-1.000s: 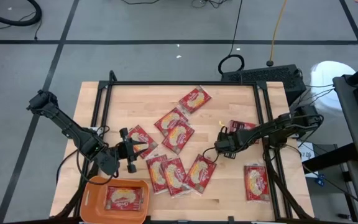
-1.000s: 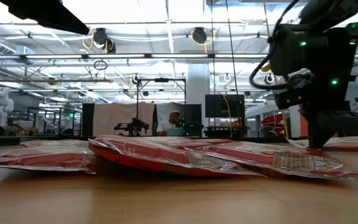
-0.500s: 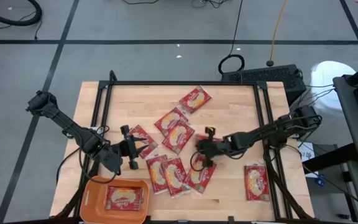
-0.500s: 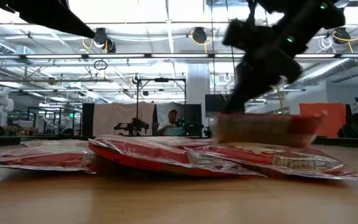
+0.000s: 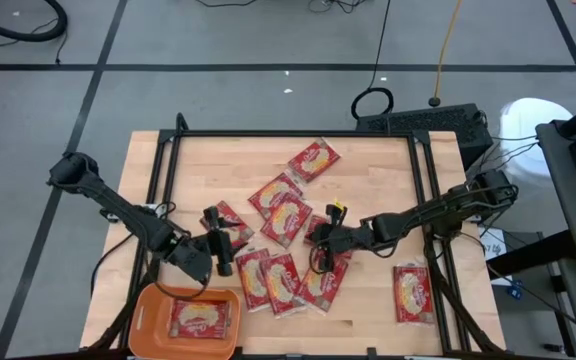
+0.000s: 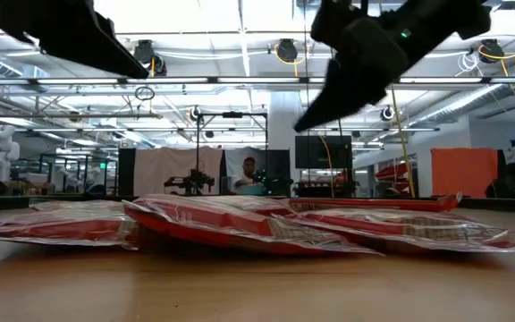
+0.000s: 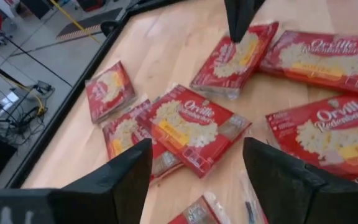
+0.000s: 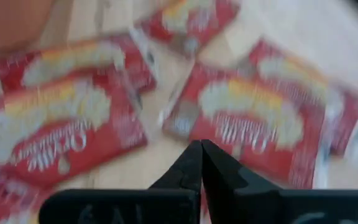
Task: Sort popcorn bags into baskets
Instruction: Put the popcorn bag into the orange bin
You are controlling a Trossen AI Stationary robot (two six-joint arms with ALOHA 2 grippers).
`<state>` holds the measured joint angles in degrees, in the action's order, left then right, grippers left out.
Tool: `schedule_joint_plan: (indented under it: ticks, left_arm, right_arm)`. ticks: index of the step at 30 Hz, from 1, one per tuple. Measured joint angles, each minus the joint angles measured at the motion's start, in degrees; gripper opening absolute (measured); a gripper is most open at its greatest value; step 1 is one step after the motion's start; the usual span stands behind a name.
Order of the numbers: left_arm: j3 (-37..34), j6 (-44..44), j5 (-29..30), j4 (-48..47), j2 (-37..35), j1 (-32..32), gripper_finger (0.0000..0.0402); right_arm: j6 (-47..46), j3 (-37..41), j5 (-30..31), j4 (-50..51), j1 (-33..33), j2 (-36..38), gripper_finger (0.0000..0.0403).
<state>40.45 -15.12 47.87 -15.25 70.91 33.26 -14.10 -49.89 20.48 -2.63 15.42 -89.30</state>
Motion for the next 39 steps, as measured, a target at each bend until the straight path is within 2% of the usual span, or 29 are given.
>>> schedule_joint_plan:
  ticks: [5, 13, 16, 19, 26, 29, 39]
  left_arm:
    - [0.0, 3.37, -0.08, 3.32, 2.25, 0.02, 0.0256]
    - [-0.01, 5.95, -0.04, 4.96, 2.48, -1.06, 0.0228]
    - [0.0, 5.81, -0.11, 5.02, 2.48, -1.82, 0.0218]
    - [-0.02, 5.4, -0.32, 5.08, 2.48, -2.28, 0.021]
    - [-0.02, 5.54, -0.45, 6.17, 2.48, -2.99, 0.0194]
    - [0.0, 6.07, -0.49, 6.36, 2.48, -3.06, 0.0191]
    - [-0.01, 5.6, -0.47, 6.37, 2.46, -3.08, 0.0189]
  right_arm:
    - [-7.55, 0.01, -0.67, 8.57, 5.44, 0.0, 0.0039]
    - [-14.19, 0.0, 7.74, 25.54, 16.12, 0.0, 0.0134]
    - [-13.79, 0.0, 10.75, 29.65, 19.18, 0.0, 0.0164]
    - [-12.03, 0.0, 11.26, 34.11, 21.12, 0.0, 0.0186]
    - [-10.01, 0.04, 12.92, 44.34, 22.22, 0.02, 0.0203]
    - [-6.86, 1.22, 14.02, 43.57, 21.78, 0.02, 0.0203]
    - [4.62, 6.61, 18.22, 31.6, 19.1, -3.74, 0.0203]
